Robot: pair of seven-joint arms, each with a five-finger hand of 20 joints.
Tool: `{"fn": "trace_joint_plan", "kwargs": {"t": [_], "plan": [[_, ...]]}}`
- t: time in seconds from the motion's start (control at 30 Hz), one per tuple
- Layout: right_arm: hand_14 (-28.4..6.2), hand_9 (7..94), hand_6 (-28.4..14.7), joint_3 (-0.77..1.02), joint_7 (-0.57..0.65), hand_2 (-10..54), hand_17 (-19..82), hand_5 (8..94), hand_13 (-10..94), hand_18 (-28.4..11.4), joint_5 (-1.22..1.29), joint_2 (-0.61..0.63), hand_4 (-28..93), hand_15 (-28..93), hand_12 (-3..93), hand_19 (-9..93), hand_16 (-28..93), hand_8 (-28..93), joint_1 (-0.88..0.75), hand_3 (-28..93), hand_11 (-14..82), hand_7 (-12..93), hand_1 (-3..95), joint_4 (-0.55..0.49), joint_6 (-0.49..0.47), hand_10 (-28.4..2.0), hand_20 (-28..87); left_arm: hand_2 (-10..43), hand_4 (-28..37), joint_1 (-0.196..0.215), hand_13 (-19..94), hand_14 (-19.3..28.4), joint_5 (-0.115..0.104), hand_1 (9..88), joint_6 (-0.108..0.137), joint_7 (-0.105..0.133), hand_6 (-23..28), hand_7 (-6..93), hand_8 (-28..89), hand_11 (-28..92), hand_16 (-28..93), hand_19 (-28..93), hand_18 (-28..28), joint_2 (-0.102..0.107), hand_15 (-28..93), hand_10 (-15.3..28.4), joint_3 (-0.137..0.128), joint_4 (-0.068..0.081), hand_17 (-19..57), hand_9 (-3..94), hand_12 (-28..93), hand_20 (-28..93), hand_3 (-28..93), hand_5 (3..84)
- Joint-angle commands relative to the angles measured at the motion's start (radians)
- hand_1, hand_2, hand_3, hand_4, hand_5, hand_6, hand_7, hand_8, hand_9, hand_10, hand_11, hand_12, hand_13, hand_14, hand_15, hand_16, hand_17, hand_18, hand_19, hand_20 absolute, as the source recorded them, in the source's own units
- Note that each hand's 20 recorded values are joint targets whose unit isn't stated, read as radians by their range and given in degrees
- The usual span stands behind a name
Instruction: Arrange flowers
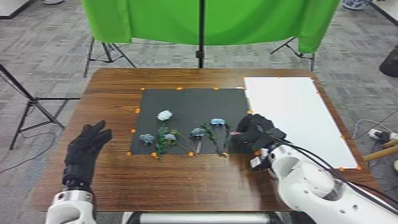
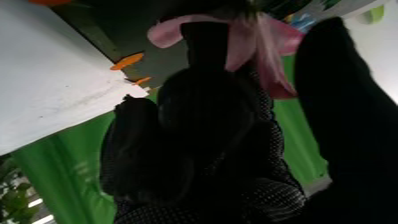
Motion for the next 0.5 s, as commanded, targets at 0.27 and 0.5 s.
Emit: {"fn": "trace_joint_plan", "kwargs": {"t": [0.27, 0.5], "plan": [[-4.2, 69.1, -3.2, 0.175, -0.036, -9.5, 65, 58.8, 91, -11.0, 0.106, -0.023, -15, 52, 16.6, 93, 32, -7, -0.086, 56, 12.1, 11, 27.7, -0.087, -0.001, -16.5, 50, 10.3, -28.3, 0.009, 32, 17.5, 0.007, 23.0, -0.013, -0.005, 5.5, 9.5, -6, 19, -1, 10, 13.2, -0.008, 22, 14.5, 0.005, 0.005, 1.6, 45.8, 10, 18, 60, 46.2], [-9.3, 73.5, -2.0, 0.573, -0.288, -5.5, 50, 64.0, 80, -14.6, 0.580, -0.145, -14, 47, 18.3, 85, 30, -8, -0.391, 63, 15.3, 14, 24.2, -0.194, 0.120, -15.2, 40, 10.0, -28.3, 0.011, 32, 17.7, 0.013, 22.9, -0.004, 0.124, 5.4, 9.8, -6, 19, -1, 10, 13.2, -0.001, 22, 14.3, 0.029, 0.028, 1.6, 46.2, 10, 18, 61, 46.4]]}}
